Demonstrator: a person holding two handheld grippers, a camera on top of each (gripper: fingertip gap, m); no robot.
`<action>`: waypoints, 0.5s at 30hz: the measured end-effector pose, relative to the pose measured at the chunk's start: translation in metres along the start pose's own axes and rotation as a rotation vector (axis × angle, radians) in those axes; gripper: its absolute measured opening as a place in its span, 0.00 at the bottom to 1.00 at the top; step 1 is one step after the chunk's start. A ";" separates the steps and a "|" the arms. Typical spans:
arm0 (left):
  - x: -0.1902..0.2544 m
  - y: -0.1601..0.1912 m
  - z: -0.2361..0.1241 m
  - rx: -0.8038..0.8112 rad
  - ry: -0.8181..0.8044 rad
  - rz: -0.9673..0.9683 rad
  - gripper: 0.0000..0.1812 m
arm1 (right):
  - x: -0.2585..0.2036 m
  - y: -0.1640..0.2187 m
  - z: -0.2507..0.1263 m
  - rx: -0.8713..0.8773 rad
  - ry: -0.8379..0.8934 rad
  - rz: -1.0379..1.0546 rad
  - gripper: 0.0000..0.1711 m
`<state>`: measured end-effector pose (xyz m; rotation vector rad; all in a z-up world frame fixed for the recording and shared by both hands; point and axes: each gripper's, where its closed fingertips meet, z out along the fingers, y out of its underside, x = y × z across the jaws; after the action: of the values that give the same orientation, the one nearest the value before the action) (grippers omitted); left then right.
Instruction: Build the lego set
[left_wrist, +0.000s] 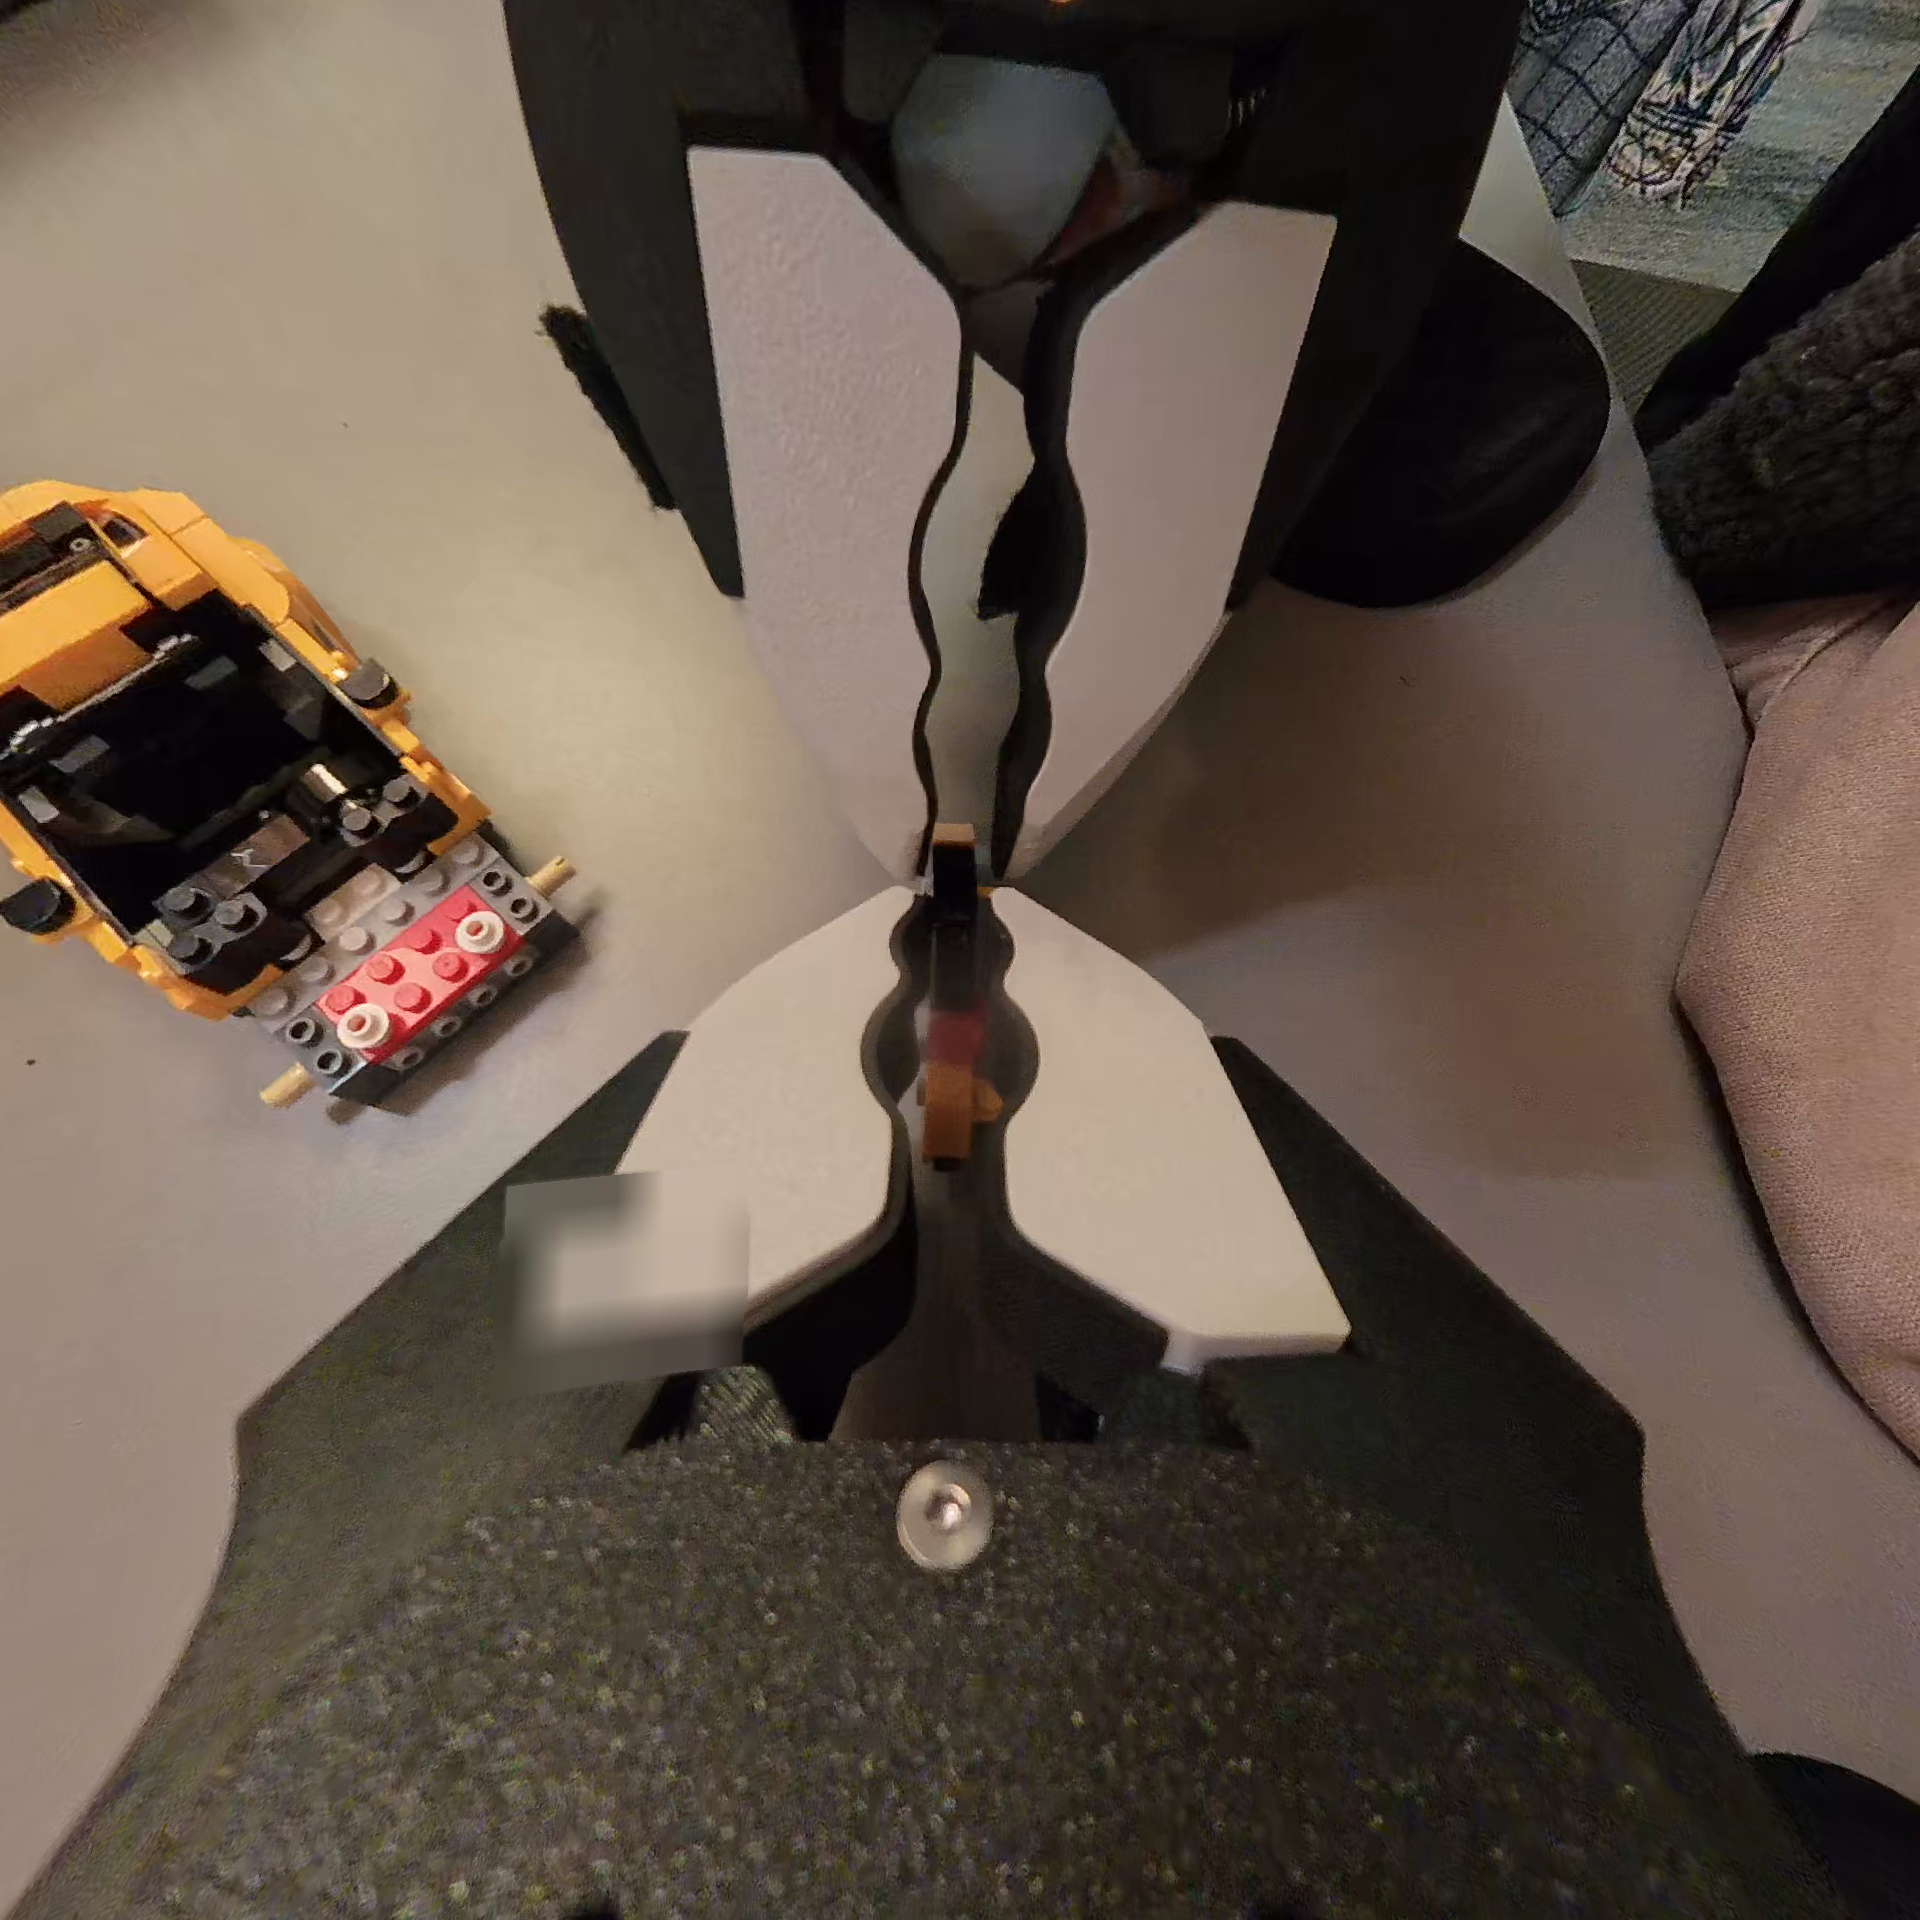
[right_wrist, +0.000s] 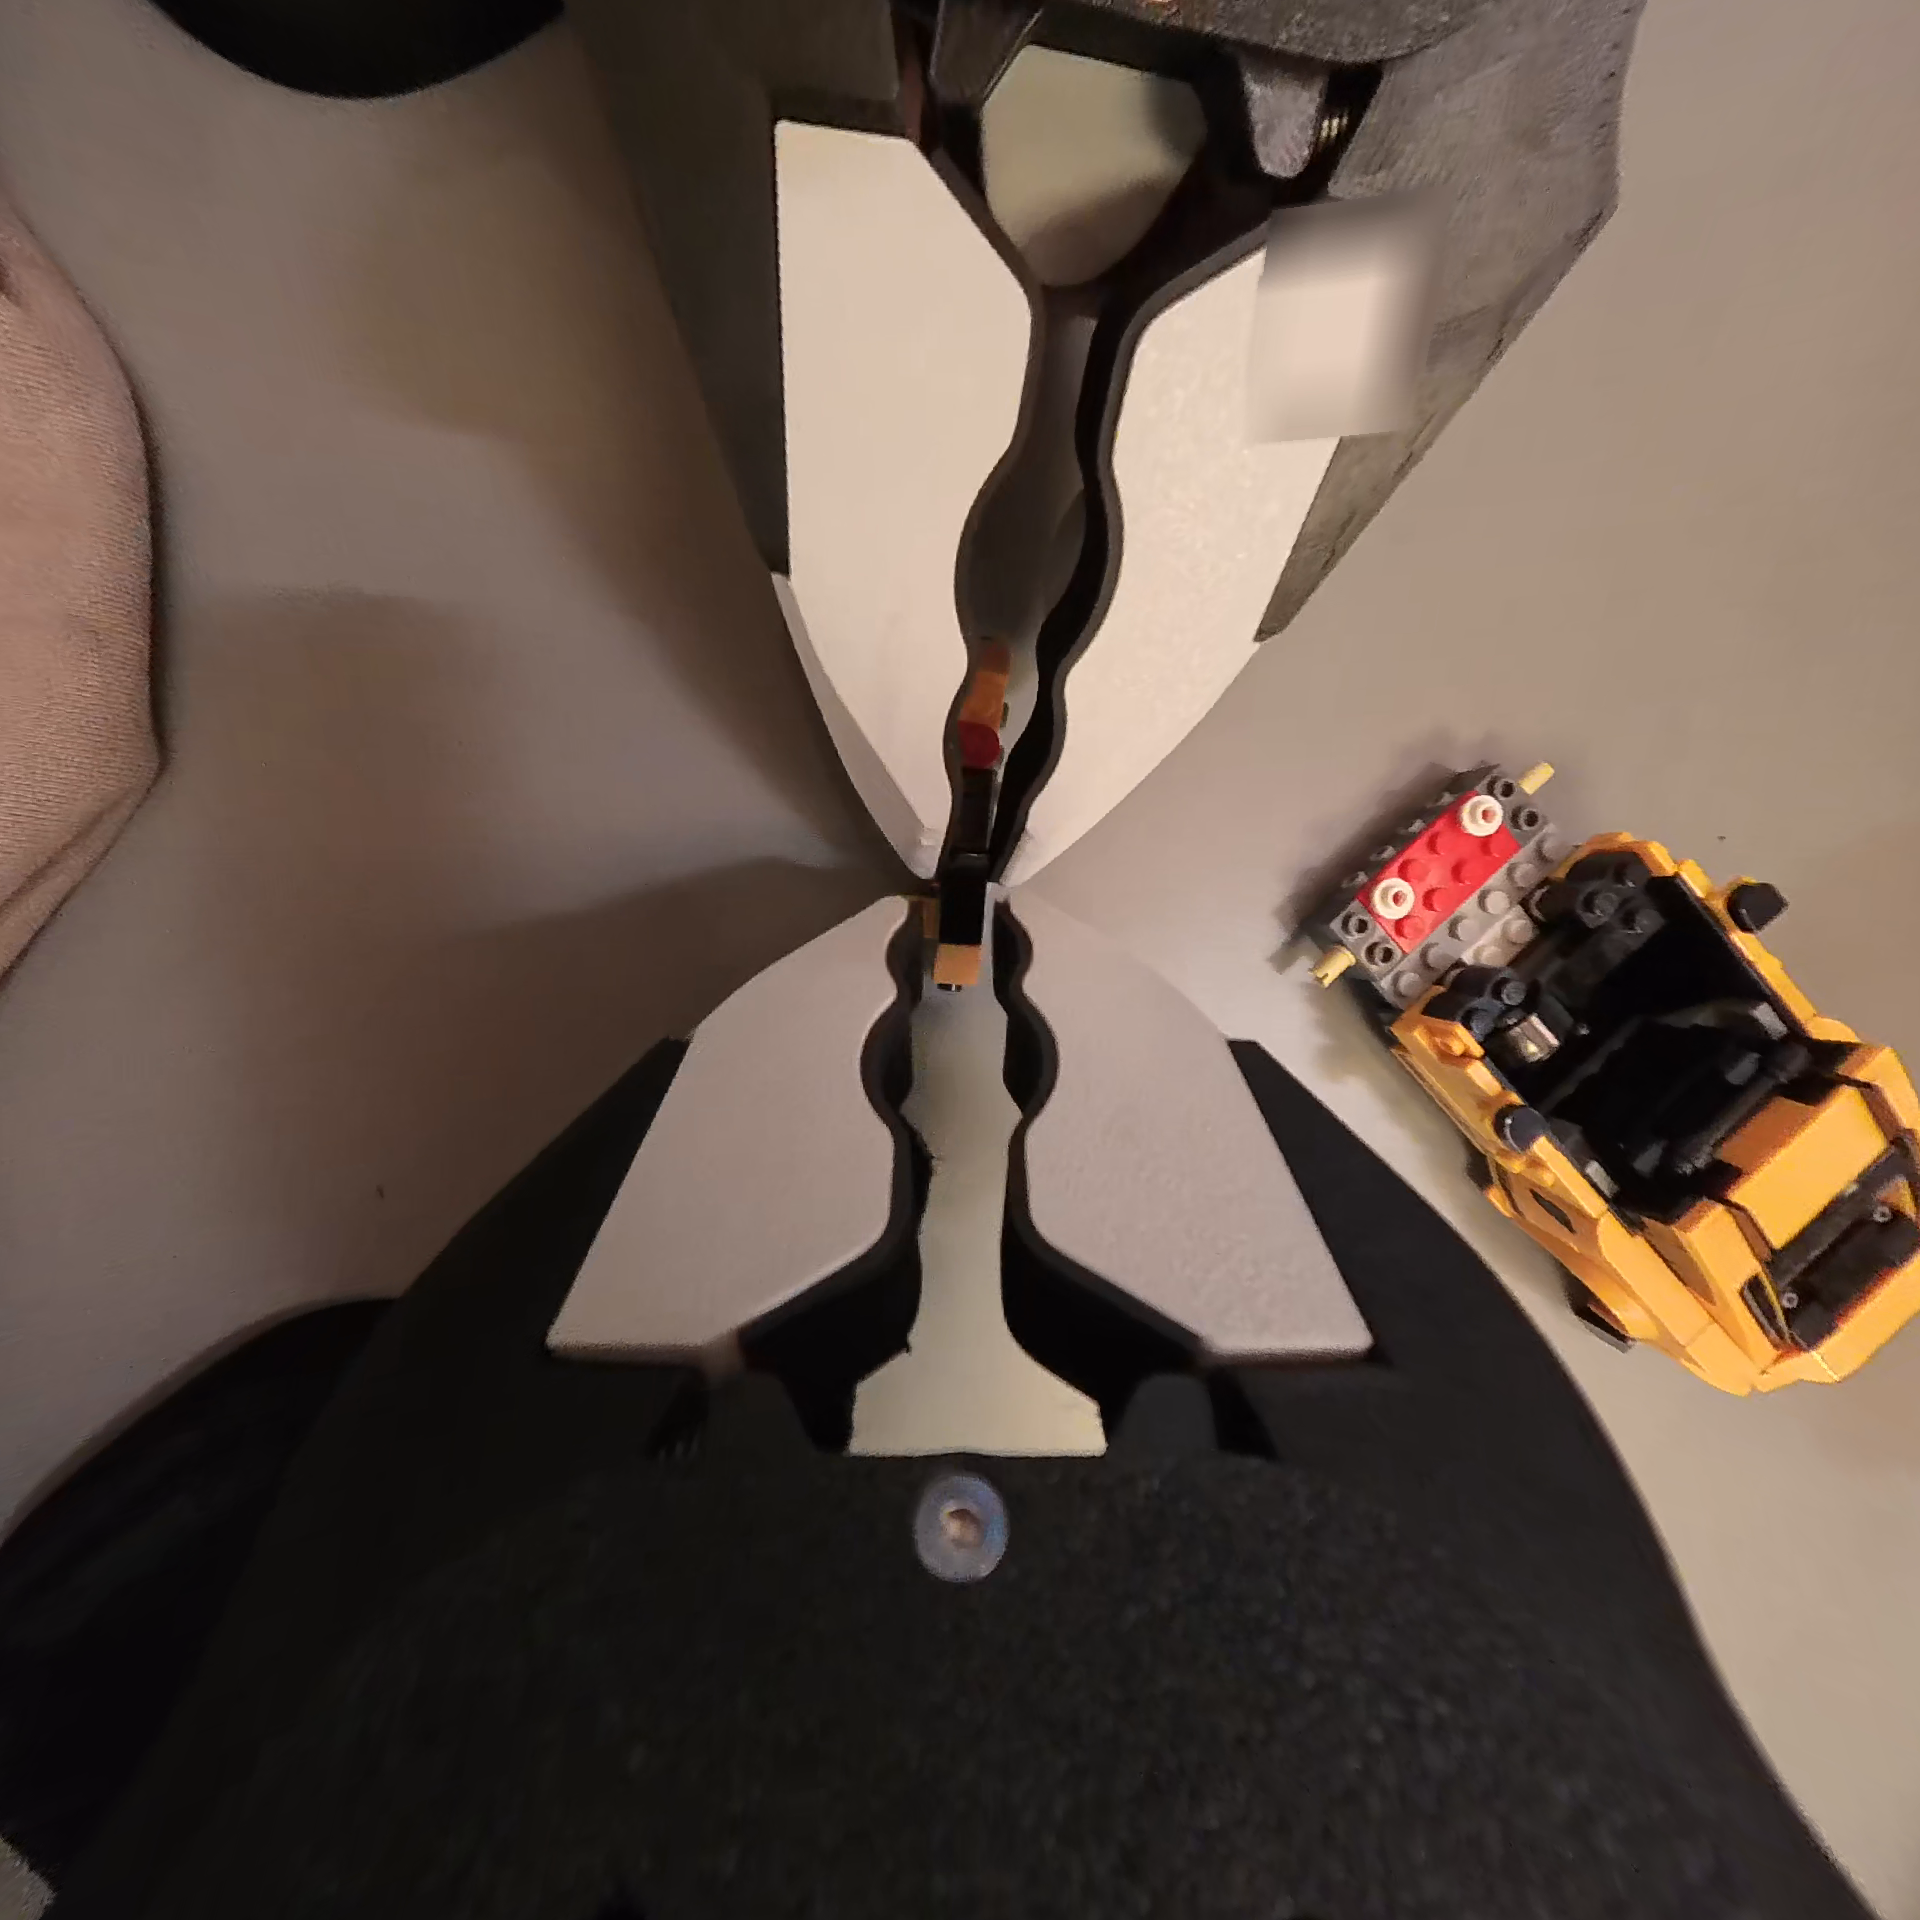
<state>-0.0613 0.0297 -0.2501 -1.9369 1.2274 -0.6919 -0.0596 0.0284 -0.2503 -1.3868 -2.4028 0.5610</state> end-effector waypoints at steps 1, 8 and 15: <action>0.000 0.000 0.000 0.000 0.000 0.000 0.04 | 0.000 0.000 0.001 -0.002 -0.002 -0.001 0.06; 0.000 0.000 0.001 0.000 0.006 -0.013 0.04 | 0.001 0.000 0.001 -0.027 0.003 -0.009 0.04; 0.000 0.001 0.002 -0.003 0.009 -0.040 0.04 | 0.000 0.002 0.002 -0.081 -0.046 0.049 0.04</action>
<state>-0.0606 0.0304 -0.2518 -1.9674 1.1991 -0.7204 -0.0589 0.0289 -0.2535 -1.4851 -2.4591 0.5179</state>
